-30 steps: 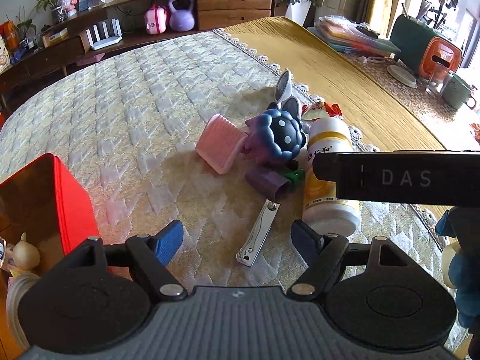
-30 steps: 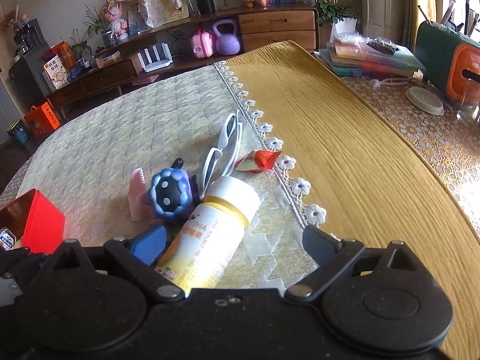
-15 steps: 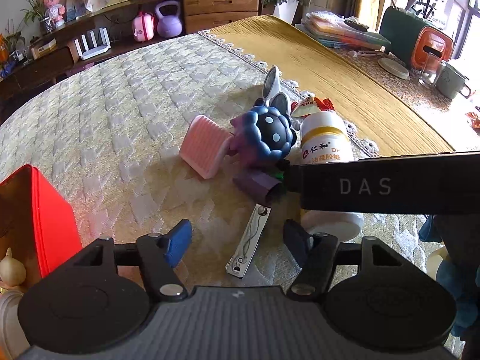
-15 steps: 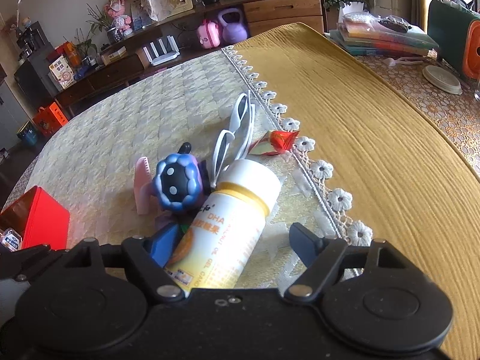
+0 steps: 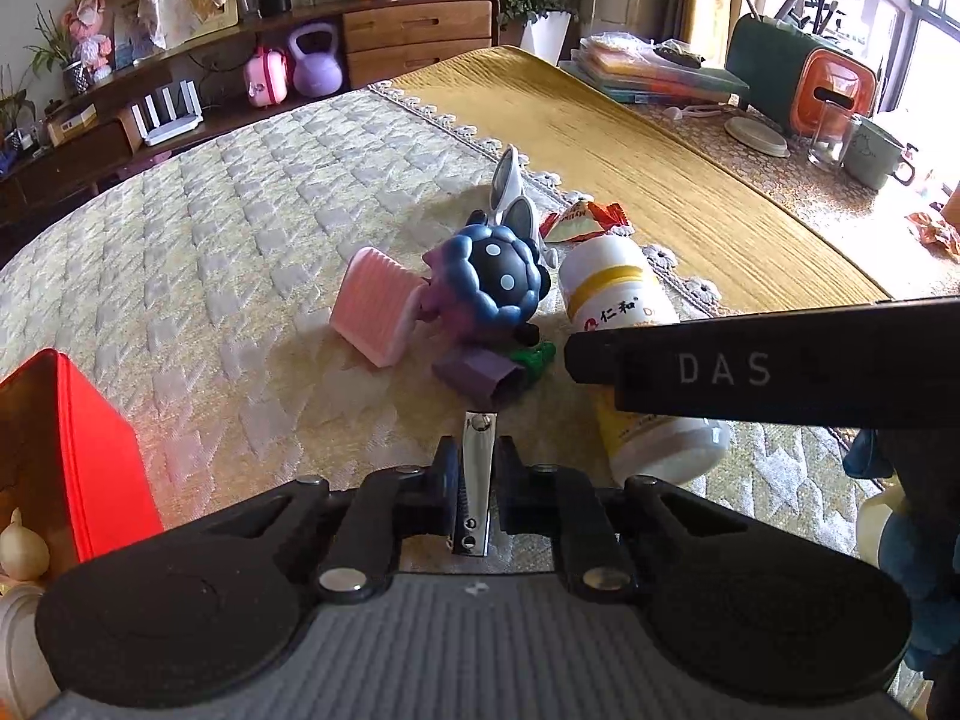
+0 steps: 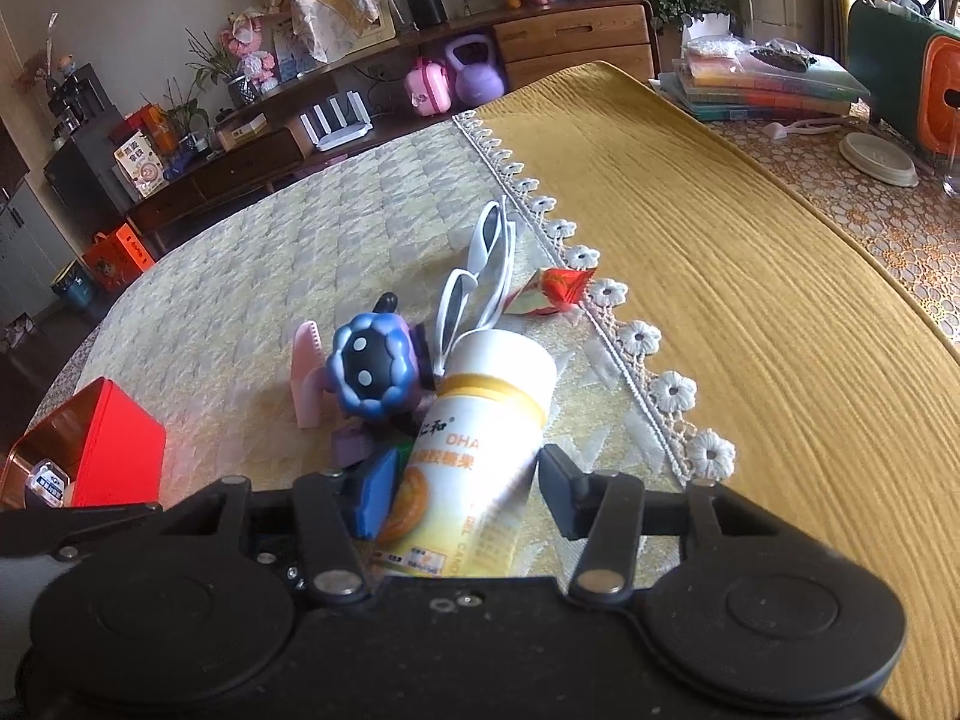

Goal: Organize rigid objects
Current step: 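Reach the left tool to the nail clipper while the right tool reaches the white bottle, then carry the nail clipper and white bottle over the red tin with both tools, then lower the white bottle into the tin and open the right tool while the left releases the clipper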

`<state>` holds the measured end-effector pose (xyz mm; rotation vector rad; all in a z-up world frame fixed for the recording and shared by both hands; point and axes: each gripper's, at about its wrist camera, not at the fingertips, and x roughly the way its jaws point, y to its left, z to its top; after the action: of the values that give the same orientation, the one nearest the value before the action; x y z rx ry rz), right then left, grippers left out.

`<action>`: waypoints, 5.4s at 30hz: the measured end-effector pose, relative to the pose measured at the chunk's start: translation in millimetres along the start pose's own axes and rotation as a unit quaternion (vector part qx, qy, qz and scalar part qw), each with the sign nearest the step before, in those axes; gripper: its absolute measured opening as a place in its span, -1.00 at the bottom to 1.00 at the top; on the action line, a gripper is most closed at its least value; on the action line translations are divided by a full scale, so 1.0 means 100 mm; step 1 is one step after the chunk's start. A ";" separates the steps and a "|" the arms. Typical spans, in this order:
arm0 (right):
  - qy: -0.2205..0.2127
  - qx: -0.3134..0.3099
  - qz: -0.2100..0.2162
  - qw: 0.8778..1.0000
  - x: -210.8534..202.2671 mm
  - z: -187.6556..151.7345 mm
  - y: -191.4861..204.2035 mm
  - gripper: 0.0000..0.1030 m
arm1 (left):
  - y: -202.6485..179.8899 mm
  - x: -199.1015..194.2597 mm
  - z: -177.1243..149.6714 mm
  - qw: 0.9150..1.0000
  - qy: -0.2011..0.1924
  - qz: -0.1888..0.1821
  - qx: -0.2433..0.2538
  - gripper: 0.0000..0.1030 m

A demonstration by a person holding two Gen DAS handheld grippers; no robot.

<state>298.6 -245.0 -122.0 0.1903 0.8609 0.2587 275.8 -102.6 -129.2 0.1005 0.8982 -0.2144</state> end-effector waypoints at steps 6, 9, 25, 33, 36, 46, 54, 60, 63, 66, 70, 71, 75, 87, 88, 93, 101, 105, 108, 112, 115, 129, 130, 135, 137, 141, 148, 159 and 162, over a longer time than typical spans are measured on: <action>-0.001 0.005 0.002 1.000 -0.16 -0.14 -0.06 -0.10 | 0.08 -0.09 0.00 0.999 0.004 -0.008 -0.032 -0.88; -0.001 0.007 0.005 1.000 -0.25 -0.21 -0.08 -0.10 | 0.10 -0.16 -0.02 0.999 0.001 -0.012 -0.041 -0.88; 0.000 0.009 0.009 1.000 -0.42 -0.38 -0.17 -0.10 | 0.13 -0.10 -0.02 0.997 0.020 -0.022 -0.067 -0.61; -0.004 0.006 0.016 1.000 -0.42 -0.40 -0.19 -0.10 | 0.10 0.03 0.02 0.998 0.012 0.003 -0.057 -0.22; -0.005 0.006 0.018 1.000 -0.42 -0.40 -0.20 -0.10 | 0.05 0.07 0.04 0.999 0.010 0.018 -0.040 -0.26; -0.008 0.005 0.017 1.000 -0.43 -0.42 -0.19 -0.10 | -0.09 0.06 0.03 1.000 0.001 0.014 -0.010 -0.78; -0.011 0.001 0.011 1.000 -0.52 -0.46 -0.13 -0.11 | 0.00 -0.10 -0.02 0.999 0.003 0.011 -0.030 -0.78; -0.027 -0.017 0.011 0.999 -0.69 -0.51 -0.01 -0.13 | 0.06 -0.32 -0.09 0.999 -0.001 0.004 -0.045 -0.79; -0.031 -0.026 0.015 0.999 -0.77 -0.55 0.07 -0.14 | 0.11 -0.42 -0.13 0.998 -0.001 -0.001 -0.058 -0.79; -0.031 -0.034 0.015 0.999 -0.84 -0.59 0.13 -0.15 | 0.15 -0.53 -0.17 0.998 -0.004 0.000 -0.065 -0.79; -0.035 -0.040 0.016 0.998 -0.93 -0.63 0.21 -0.14 | 0.24 -0.67 -0.22 0.997 -0.010 -0.001 -0.077 -0.79; -0.036 -0.041 0.017 0.998 -0.95 -0.64 0.23 -0.14 | 0.27 -0.70 -0.23 0.997 -0.012 -0.001 -0.081 -0.79; -0.043 -0.047 0.021 0.998 -1.06 -0.65 0.32 -0.14 | 0.35 -0.85 -0.26 0.995 -0.018 -0.005 -0.095 -0.79; -0.064 -0.083 0.047 0.993 -1.26 -0.58 0.77 -0.14 | 0.67 -1.41 -0.36 0.992 -0.037 0.003 -0.122 -0.79; -0.064 -0.086 0.049 0.993 -1.26 -0.57 0.82 -0.14 | 0.73 -1.46 -0.38 0.991 -0.039 0.006 -0.124 -0.79; -0.070 -0.108 0.064 0.990 -1.25 -0.51 1.11 -0.14 | 1.02 -1.66 -0.44 0.989 -0.045 0.027 -0.141 -0.79; -0.071 -0.141 0.084 0.984 -1.12 -0.45 1.56 -0.14 | 1.59 -1.88 -0.49 0.981 -0.065 0.069 -0.171 -0.79; -0.069 -0.155 0.087 0.982 -0.98 -0.43 1.75 -0.14 | 1.82 -1.89 -0.51 0.978 -0.065 0.086 -0.181 -0.78; -0.063 -0.169 0.085 0.980 -0.84 -0.42 1.88 -0.14 | 1.95 -1.84 -0.54 0.977 -0.058 0.099 -0.181 -0.78; -0.057 -0.194 0.087 0.975 -0.66 -0.42 2.05 -0.14 | 2.04 -1.73 -0.58 0.978 -0.045 0.111 -0.172 -0.78; -0.052 -0.212 0.088 0.972 -0.52 -0.41 2.17 -0.14 | 2.09 -1.63 -0.60 0.978 -0.032 0.116 -0.168 -0.78; -0.037 -0.289 0.065 0.954 0.02 -0.47 2.48 -0.15 | 2.25 -1.20 -0.63 0.977 0.015 0.127 -0.170 -0.79; -0.035 -0.291 0.064 0.954 0.04 -0.47 2.49 -0.15 | 2.26 -1.18 -0.63 0.977 0.017 0.127 -0.170 -0.79; -0.033 -0.306 0.062 0.949 0.14 -0.47 2.55 -0.15 | 2.29 -1.07 -0.62 0.976 0.028 0.129 -0.172 -0.79; -0.034 -0.309 0.062 0.948 0.16 -0.47 2.57 -0.15 | 2.30 -1.04 -0.62 0.975 0.032 0.130 -0.175 -0.79; -0.032 -0.311 0.059 0.948 0.21 -0.46 2.57 -0.15 | 2.32 -0.97 -0.61 0.975 0.037 0.132 -0.176 -0.79; -0.015 -0.293 0.055 0.954 0.27 -0.46 2.53 -0.19 | 2.31 -0.88 -0.62 0.976 0.043 0.129 -0.172 -0.78; -0.009 -0.261 0.087 0.961 -0.04 -0.52 2.37 -0.03 | 2.25 -0.90 -0.65 0.976 0.046 0.120 -0.174 -0.78; 0.008 -0.229 0.099 0.968 -0.10 -0.52 2.27 0.01 | 2.24 -0.93 -0.67 0.976 0.046 0.115 -0.179 -0.78</action>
<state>218.7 -28.7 -87.2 -0.1601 0.7776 0.6381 218.9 140.4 -98.7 -0.1223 0.9955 0.1708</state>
